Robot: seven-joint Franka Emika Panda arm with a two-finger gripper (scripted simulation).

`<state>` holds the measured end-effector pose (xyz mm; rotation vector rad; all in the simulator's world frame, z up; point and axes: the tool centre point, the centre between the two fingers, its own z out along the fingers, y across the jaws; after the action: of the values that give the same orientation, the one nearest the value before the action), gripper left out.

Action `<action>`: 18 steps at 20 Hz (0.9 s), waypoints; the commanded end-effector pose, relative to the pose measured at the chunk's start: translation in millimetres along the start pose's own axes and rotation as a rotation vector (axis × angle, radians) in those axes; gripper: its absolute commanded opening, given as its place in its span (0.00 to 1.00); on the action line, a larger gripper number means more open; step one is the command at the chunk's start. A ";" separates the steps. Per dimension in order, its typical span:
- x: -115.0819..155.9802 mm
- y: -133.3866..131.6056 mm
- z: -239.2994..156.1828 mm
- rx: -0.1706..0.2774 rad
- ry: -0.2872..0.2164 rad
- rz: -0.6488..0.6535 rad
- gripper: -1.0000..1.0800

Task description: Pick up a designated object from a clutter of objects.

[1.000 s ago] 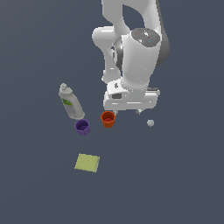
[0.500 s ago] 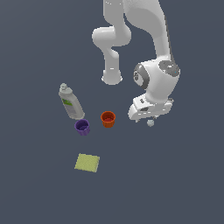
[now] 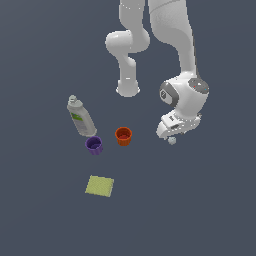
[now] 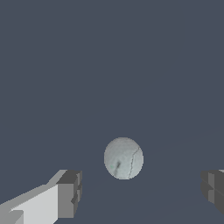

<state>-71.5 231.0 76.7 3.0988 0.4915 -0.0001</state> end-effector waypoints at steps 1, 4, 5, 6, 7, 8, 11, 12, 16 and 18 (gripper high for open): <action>-2.3 -6.2 4.6 0.003 0.001 -0.007 0.96; -2.5 -6.1 4.5 0.003 0.000 -0.007 0.96; -2.5 -6.1 4.8 0.003 0.000 -0.007 0.96; -2.6 -6.1 5.7 0.003 0.000 -0.007 0.96; -2.6 -6.1 7.2 0.003 0.000 -0.007 0.96; -2.7 -6.2 9.3 0.003 0.000 -0.007 0.96; -3.2 -6.6 19.0 0.003 0.000 -0.008 0.96; -3.4 -6.6 23.4 0.003 0.000 -0.008 0.96; -3.8 -7.2 42.6 0.004 0.000 -0.008 0.96; -3.8 -7.3 49.3 0.004 0.000 -0.008 0.96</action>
<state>-77.5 236.5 32.9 3.1001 0.5050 -0.0022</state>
